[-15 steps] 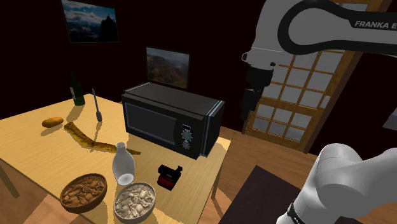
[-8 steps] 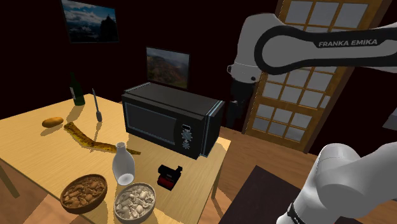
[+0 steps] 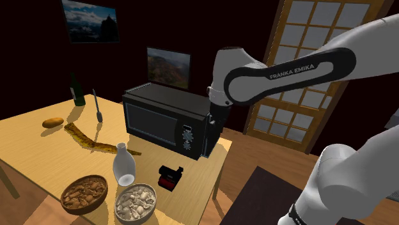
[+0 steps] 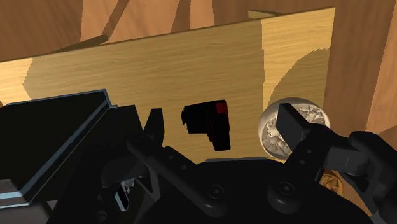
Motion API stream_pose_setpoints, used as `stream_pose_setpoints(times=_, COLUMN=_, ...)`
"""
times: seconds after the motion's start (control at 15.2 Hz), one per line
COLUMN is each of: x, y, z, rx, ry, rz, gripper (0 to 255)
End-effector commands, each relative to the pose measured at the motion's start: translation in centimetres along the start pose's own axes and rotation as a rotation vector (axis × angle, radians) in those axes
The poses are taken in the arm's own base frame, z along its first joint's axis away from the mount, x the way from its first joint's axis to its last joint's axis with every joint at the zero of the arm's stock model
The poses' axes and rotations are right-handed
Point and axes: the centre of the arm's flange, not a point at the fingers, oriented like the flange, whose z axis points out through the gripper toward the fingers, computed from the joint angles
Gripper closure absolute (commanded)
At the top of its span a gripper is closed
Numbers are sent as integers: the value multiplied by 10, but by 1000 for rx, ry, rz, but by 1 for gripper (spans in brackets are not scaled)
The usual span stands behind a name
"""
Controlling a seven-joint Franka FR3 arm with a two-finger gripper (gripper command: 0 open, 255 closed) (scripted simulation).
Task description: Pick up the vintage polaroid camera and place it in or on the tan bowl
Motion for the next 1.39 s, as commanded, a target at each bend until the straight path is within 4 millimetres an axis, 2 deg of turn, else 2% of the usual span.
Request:
stream_pose_setpoints(times=0.0, x=16, y=-5, z=20, rx=-7, ry=3, rz=-10, gripper=0)
stream_pose_setpoints(times=1.32, x=170, y=-49, z=232, rx=-83, ry=5, rz=-103, gripper=0)
